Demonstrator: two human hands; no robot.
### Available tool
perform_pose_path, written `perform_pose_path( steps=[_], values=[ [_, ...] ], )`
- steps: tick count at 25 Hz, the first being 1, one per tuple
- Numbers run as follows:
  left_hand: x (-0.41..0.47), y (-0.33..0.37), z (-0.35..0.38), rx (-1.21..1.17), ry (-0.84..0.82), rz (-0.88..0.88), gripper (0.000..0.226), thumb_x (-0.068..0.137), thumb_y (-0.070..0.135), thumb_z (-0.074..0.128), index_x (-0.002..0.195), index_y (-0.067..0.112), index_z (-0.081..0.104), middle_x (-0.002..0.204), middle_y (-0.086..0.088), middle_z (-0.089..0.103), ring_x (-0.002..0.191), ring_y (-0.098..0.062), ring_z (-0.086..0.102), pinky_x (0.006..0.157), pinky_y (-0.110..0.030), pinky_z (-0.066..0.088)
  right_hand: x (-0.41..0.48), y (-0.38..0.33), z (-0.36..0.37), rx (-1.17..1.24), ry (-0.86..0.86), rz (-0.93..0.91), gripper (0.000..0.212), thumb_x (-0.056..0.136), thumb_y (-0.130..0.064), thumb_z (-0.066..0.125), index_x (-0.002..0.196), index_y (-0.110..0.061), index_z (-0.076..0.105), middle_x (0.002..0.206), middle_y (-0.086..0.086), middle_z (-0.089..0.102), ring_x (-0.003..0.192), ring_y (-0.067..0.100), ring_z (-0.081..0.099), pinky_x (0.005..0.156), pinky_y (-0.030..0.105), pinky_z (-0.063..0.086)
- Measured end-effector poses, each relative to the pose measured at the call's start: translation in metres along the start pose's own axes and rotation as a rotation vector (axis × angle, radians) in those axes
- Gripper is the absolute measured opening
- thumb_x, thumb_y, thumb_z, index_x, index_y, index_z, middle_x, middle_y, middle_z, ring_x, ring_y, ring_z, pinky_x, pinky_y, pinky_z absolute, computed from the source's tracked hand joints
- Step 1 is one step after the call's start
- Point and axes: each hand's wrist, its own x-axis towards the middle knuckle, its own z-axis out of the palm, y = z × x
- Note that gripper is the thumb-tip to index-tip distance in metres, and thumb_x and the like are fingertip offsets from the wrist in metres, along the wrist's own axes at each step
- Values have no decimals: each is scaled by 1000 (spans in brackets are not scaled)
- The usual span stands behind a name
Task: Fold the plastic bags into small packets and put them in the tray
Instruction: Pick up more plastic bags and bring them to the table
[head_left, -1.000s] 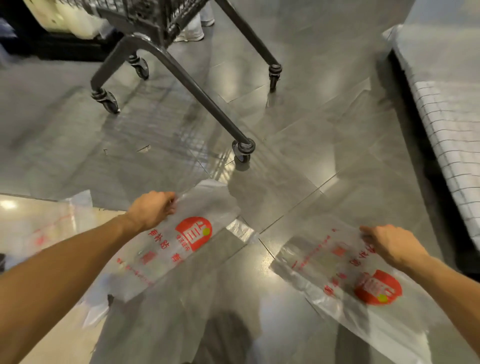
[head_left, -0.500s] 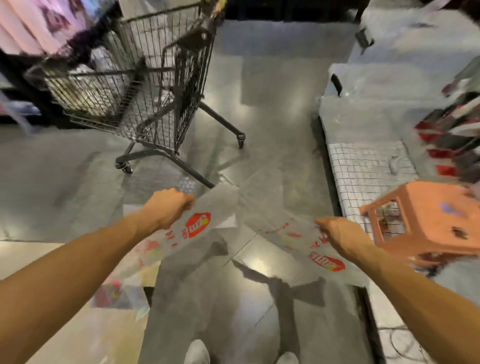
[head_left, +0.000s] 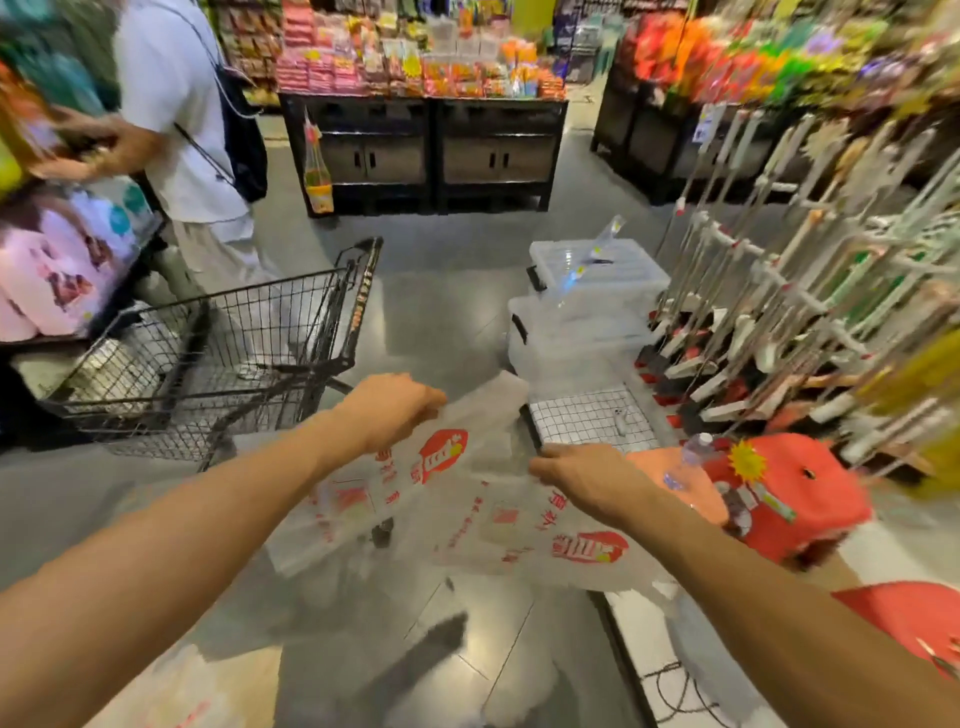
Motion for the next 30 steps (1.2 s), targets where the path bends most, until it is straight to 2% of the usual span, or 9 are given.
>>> perform_pose_path(
  steps=[3, 7, 11, 14, 16, 18, 20, 23, 30],
  values=[
    [10, 34, -72, -125, -17, 193, 14, 103, 31, 57, 109, 32, 70, 103, 6, 74, 99, -25, 66, 78, -36, 52, -28, -17, -57, 39, 140, 130, 17, 97, -22, 63, 109, -24, 51, 96, 0, 63, 83, 26, 64, 68, 39, 53],
    [7, 86, -142, -276, -151, 517, 15, 103, 23, 62, 94, 24, 74, 74, 22, 63, 69, -7, 53, 73, -26, 39, -75, -45, -107, 78, 385, 392, 48, 91, -24, 77, 129, -16, 50, 127, 7, 56, 94, 32, 65, 68, 40, 51],
    [-9, 144, -181, -232, -222, 744, 16, 94, 1, 66, 103, 9, 76, 92, -4, 74, 72, -3, 52, 73, -29, 44, -137, -70, -131, 97, 503, 561, 82, 86, -22, 82, 155, -18, 36, 156, 5, 42, 109, 30, 66, 80, 47, 59],
    [-29, 194, -196, -276, -271, 812, 17, 100, 20, 66, 96, 8, 76, 87, -4, 70, 76, -11, 55, 79, -38, 50, -191, -88, -144, 212, 444, 703, 50, 90, -25, 74, 131, -33, 48, 130, -1, 65, 112, 23, 65, 85, 43, 56],
    [-46, 237, -208, -339, -347, 707, 59, 101, 60, 53, 92, 6, 75, 82, -3, 69, 75, -19, 60, 80, -41, 52, -237, -100, -147, 238, 424, 818, 33, 90, -25, 70, 107, -39, 46, 110, -2, 69, 100, 23, 66, 75, 41, 53],
    [-66, 283, -218, -348, -458, 663, 68, 93, 75, 51, 87, 12, 78, 80, 3, 74, 77, -18, 71, 82, -41, 59, -286, -114, -149, 245, 401, 932, 31, 89, -26, 72, 109, -35, 50, 104, -2, 68, 94, 22, 66, 73, 40, 52],
    [-91, 331, -228, -194, -458, 795, 46, 93, 61, 66, 84, 17, 78, 62, 18, 66, 60, 0, 62, 64, -22, 53, -335, -130, -154, 191, 377, 1008, 31, 90, -28, 75, 114, -26, 55, 107, 2, 69, 96, 25, 65, 70, 34, 44],
    [-127, 409, -235, -1, -393, 1046, 20, 95, 27, 69, 77, 19, 75, 55, 19, 58, 54, 0, 52, 58, -20, 42, -418, -162, -158, 99, 359, 1074, 25, 93, -30, 72, 112, -22, 59, 112, 4, 71, 104, 26, 64, 69, 31, 34],
    [-257, 617, -243, 52, -362, 1342, 33, 91, 10, 72, 74, 39, 71, 65, 26, 65, 62, 9, 57, 60, -13, 43, -673, -244, -128, 107, 261, 1345, 29, 90, -42, 75, 106, -27, 57, 108, -2, 68, 95, 20, 62, 68, 32, 44]
  ],
)
